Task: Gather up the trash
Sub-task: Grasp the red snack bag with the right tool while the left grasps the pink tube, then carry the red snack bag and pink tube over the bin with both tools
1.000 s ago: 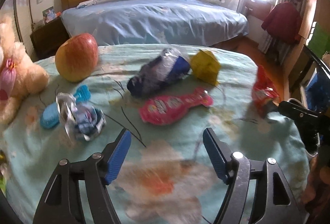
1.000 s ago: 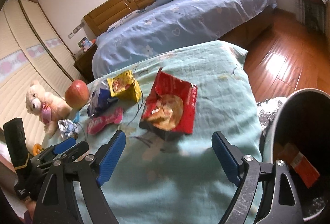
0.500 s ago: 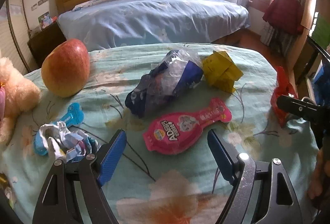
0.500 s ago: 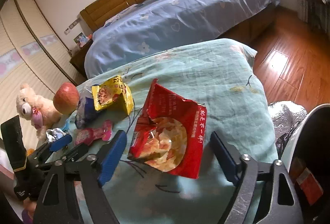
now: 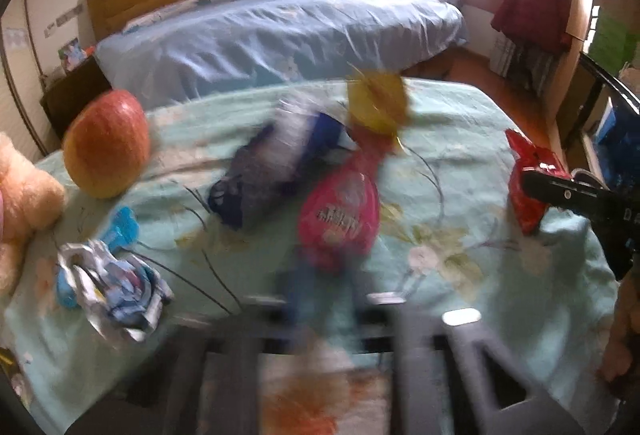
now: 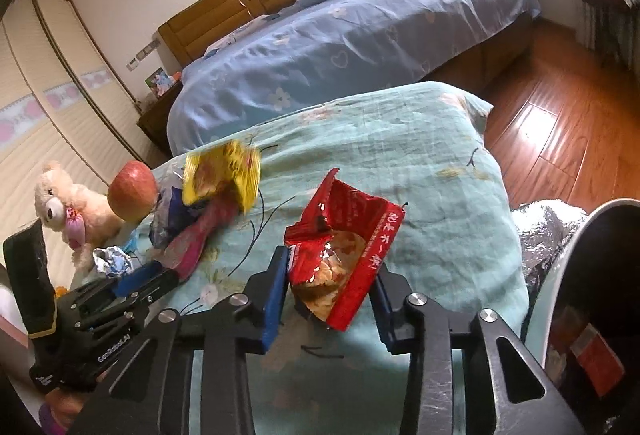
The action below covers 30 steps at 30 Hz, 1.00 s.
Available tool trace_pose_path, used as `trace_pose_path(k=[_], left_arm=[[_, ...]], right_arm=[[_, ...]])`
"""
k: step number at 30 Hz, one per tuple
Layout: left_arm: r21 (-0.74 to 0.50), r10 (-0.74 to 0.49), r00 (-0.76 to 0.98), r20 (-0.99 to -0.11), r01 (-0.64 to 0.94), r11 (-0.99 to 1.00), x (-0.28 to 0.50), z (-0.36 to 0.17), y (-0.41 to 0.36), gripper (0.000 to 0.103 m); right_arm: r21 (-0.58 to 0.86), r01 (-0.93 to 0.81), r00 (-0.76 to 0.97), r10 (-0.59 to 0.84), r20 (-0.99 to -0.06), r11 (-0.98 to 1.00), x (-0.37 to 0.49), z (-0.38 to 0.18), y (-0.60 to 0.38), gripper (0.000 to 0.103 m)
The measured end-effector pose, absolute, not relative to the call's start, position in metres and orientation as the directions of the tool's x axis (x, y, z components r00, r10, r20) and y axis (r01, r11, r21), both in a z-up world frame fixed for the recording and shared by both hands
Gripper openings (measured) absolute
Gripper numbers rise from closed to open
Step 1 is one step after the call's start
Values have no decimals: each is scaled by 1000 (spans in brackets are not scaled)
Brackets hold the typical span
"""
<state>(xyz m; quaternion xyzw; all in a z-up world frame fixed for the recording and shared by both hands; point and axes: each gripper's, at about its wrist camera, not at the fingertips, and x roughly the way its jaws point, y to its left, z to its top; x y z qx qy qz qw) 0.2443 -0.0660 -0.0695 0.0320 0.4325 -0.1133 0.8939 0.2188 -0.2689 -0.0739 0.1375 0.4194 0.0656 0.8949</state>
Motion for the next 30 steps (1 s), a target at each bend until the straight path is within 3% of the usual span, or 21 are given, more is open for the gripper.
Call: trace_pose_path(k=[7,10,12,13,23,26,30], left_arm=[[-74,-208,595,-776,242,967,230,-64,-67,2],[-71,-196,604,-772,225,972,230,-61,-65,22],[-57,-177,611,-772,211,976,234,-59,-66,50],[-48,-170,617,-769,209,977,236,-59,-68,52],[24,-120,602,-789,225,974,271,-72,-94,53],[31,-129,602,-788,248,968,272,-73,-100,42],[53,-124,625,-771,257,965,266,-70,-103,41]], right_arm=[[318,-6,649,246,-720,948,199,-68,-274,35],[324,-10,653,252,-714,946,194,-65,-273,35],[330,-16,656,259,-709,944,190,-63,-272,35],[331,-17,658,260,-707,944,189,-61,-272,35],[339,-20,661,267,-701,940,185,-61,-273,35],[338,-19,663,265,-701,941,185,-61,-274,35],[339,-18,666,264,-697,941,180,-61,-277,34]])
